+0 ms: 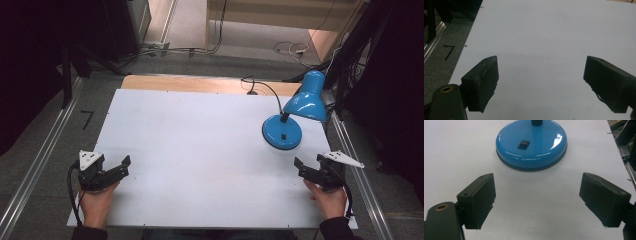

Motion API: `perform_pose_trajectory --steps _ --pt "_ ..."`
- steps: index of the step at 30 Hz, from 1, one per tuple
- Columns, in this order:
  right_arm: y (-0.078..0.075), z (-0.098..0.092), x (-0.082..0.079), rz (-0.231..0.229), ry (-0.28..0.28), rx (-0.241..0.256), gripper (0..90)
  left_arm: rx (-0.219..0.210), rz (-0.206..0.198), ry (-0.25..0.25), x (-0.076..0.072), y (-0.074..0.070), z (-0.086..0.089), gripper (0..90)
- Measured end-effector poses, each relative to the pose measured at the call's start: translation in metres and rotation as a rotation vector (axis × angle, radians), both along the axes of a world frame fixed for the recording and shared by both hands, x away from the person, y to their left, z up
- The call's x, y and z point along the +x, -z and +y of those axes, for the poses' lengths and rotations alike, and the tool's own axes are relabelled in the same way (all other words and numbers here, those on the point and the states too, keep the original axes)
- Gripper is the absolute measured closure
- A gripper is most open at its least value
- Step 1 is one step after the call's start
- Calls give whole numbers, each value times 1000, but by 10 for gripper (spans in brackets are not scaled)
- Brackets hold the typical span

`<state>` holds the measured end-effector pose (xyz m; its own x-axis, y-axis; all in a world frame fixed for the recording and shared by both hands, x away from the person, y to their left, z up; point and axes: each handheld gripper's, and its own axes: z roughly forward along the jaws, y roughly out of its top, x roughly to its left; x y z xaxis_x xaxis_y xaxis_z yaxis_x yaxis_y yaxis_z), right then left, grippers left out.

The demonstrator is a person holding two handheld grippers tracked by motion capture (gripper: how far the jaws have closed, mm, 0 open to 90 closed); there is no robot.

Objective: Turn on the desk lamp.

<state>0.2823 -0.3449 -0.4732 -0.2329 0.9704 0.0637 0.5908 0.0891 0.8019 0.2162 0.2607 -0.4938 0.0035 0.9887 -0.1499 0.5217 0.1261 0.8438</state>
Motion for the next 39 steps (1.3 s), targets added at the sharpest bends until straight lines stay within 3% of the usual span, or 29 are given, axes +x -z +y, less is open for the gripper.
perform_pose_trajectory --steps 17,39 --pt "-5 2 10 -15 7 33 123 0 3 0 0 0 0 132" --pt "-4 10 23 -26 -1 29 142 0 1 0 0 0 0 132"
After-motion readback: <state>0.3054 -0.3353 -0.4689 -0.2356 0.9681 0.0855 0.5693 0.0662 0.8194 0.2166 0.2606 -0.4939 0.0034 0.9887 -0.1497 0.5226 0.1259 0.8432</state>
